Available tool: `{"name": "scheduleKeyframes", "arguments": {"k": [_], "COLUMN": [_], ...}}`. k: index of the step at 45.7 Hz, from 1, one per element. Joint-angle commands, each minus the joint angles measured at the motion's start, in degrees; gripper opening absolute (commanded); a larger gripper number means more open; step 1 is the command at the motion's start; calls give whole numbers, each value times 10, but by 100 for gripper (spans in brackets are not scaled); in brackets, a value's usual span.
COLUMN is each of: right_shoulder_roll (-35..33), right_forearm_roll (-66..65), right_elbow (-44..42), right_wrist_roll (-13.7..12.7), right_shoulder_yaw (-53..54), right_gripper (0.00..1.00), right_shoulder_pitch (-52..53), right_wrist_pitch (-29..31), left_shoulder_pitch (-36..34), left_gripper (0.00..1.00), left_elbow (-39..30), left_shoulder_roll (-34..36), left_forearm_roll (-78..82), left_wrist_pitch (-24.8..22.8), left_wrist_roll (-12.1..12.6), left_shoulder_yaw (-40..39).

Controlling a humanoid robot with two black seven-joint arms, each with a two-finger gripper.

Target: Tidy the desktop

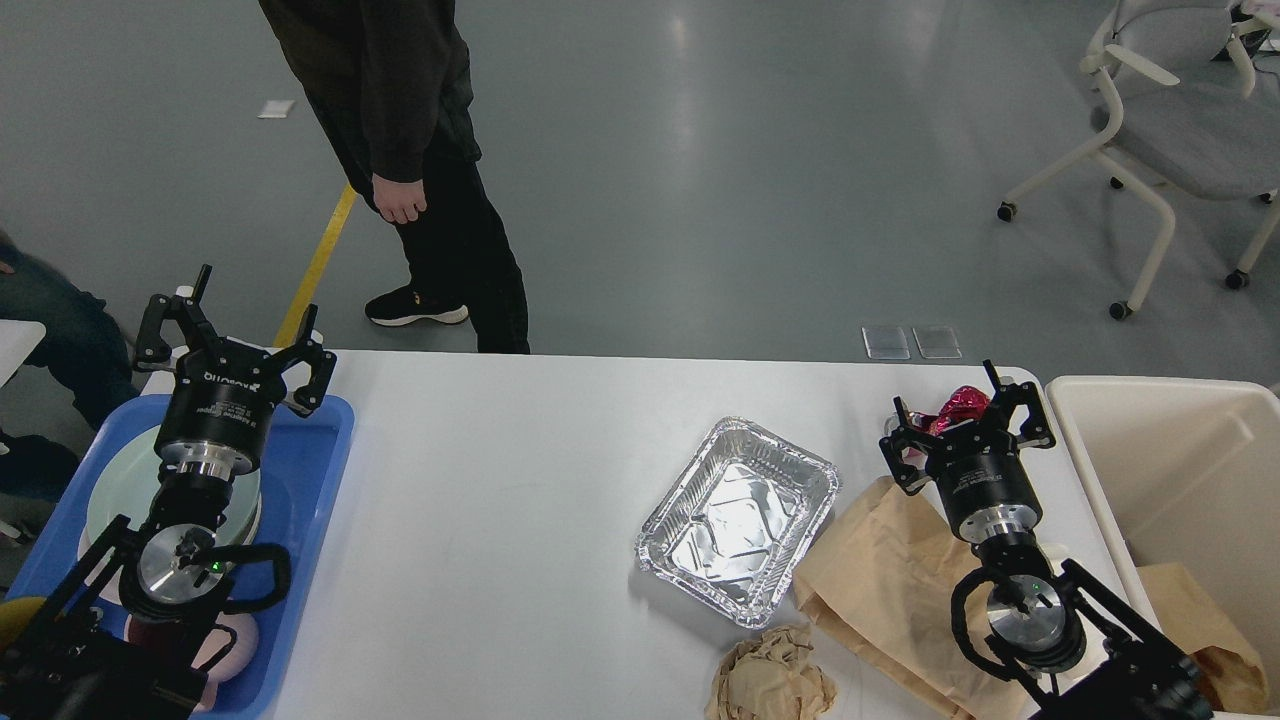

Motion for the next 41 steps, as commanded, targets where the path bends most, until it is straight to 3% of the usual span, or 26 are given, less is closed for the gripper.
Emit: {"name": "scheduleKeyframes", "arguments": {"k": [1, 29, 41], "right_shoulder_roll": [1, 0, 1], "right_forearm_roll": [0, 0, 0], "right_elbow": [0, 0, 0], "right_wrist_roll": [0, 0, 0], "right_shoulder_yaw": [0, 0, 0], "right_gripper": [100, 100, 100], "right_shoulder_pitch": [0, 0, 0], "right_wrist_pitch": [0, 0, 0], "left_shoulder_pitch": [17, 68, 32], "left_gripper": [96, 96, 96], "left_elbow": [-1, 7, 51], "left_shoulder_roll": [-6, -43, -44], "left_forearm_roll": [2, 1, 1], "left_wrist_pitch": [-51, -70, -68], "left_wrist_roll": [20, 13, 18], "left_shoulder_yaw": [-6, -66, -66]}}
